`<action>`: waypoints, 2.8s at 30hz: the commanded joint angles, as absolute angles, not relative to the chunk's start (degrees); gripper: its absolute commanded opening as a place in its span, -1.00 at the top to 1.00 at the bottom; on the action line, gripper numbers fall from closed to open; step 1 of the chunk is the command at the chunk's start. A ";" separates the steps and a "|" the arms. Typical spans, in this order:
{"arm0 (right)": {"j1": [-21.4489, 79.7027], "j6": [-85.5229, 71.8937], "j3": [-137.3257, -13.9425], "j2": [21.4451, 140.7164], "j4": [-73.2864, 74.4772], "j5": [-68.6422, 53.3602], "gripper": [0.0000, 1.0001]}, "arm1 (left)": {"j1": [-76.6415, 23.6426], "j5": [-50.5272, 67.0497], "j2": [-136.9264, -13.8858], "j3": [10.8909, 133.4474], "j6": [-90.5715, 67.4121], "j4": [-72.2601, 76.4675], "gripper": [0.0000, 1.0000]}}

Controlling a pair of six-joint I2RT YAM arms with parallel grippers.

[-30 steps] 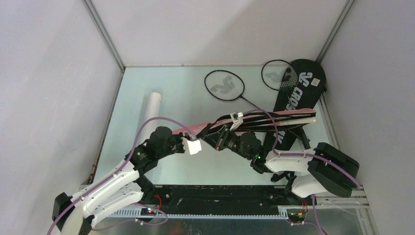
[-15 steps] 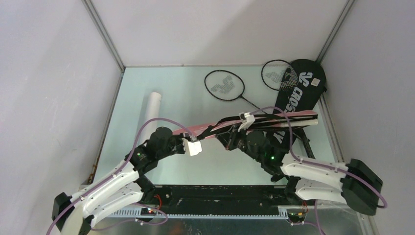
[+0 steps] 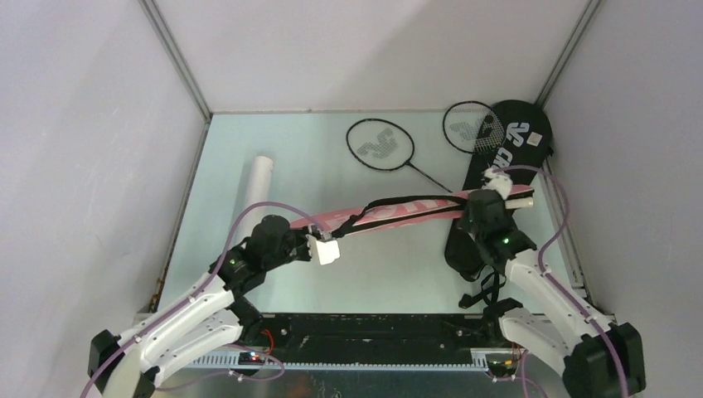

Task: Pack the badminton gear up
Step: Zip the racket bag at the center of the board.

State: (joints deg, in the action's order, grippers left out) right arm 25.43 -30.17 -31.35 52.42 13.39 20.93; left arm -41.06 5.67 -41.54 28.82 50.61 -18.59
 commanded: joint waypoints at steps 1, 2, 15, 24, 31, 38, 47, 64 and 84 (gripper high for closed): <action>14.29 -24.79 -38.08 55.46 23.70 29.51 1.00 | -39.71 7.16 -40.14 30.59 52.79 -20.91 1.00; 13.20 -23.69 -39.08 57.06 24.05 32.78 1.00 | -39.19 6.87 -40.16 30.89 52.90 -21.20 1.00; -14.33 4.85 -55.41 85.15 -0.98 43.85 1.00 | -35.22 9.15 -41.30 32.62 56.58 -25.60 1.00; -31.31 9.27 -60.16 92.40 -7.52 21.19 1.00 | -30.63 12.45 -42.96 35.06 62.01 -34.92 1.00; -41.55 11.05 -66.46 94.51 -2.94 1.84 1.00 | -27.41 13.10 -49.86 38.89 63.11 -37.30 1.00; -47.76 14.18 -72.32 95.85 6.20 -20.12 1.00 | -24.98 15.01 -52.37 43.24 63.34 -39.90 1.00; -36.86 23.97 -71.46 90.15 15.78 -42.44 -0.04 | -24.97 21.71 -50.30 43.10 59.87 -35.61 1.00; -16.69 -29.49 -47.52 78.27 4.44 -7.34 -0.99 | -24.96 26.78 -46.23 36.79 60.87 -31.23 1.00; -15.01 -44.00 -42.43 88.52 -5.58 -5.77 -0.31 | -24.97 28.31 -43.91 34.57 63.89 -33.11 1.00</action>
